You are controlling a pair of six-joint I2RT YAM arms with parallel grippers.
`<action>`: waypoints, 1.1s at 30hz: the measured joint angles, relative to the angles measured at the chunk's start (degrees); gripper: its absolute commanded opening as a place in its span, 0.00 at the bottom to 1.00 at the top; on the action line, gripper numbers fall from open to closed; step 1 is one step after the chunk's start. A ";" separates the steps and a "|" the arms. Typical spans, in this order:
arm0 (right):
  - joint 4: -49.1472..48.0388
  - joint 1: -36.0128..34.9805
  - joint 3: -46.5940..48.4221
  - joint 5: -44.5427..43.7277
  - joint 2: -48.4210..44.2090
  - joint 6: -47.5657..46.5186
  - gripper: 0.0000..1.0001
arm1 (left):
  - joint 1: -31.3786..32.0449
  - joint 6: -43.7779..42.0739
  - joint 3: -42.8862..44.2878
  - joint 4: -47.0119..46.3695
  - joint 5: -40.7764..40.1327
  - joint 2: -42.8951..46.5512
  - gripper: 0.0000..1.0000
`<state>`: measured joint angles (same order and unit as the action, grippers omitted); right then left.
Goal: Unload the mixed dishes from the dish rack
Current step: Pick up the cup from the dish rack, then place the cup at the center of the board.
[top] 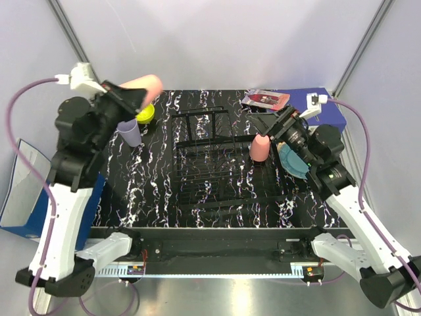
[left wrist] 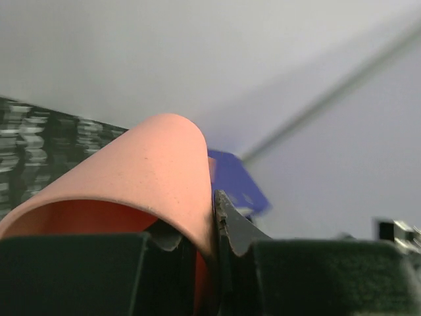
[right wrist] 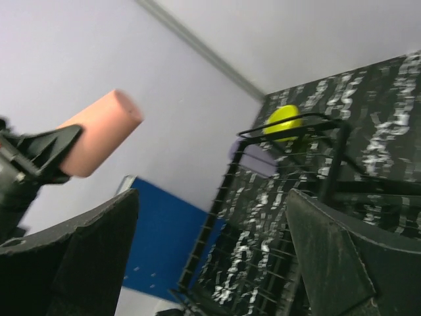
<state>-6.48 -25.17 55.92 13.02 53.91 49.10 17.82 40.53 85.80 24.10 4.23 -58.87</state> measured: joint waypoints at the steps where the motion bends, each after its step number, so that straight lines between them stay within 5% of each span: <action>1: 1.79 -0.02 0.04 -1.64 -0.81 -1.09 1.00 | -1.29 -1.01 1.22 3.23 -3.10 0.39 0.00; 8: 12.00 -0.02 0.11 -9.01 -1.38 -5.40 1.00 | -6.08 -8.35 5.73 20.48 -17.97 -5.27 0.00; 17: 16.37 -0.02 -0.76 -12.85 -3.10 -8.41 1.00 | -9.53 -11.02 -4.98 28.94 -20.22 -19.91 0.00; 33: 19.37 -0.02 -4.79 -15.19 -5.68 -9.92 1.00 | -14.12 -11.19 -10.47 23.12 -17.57 -34.29 0.00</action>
<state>12.88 -25.19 51.13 -2.17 48.23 39.18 3.70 29.34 75.33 47.22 -13.34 -93.17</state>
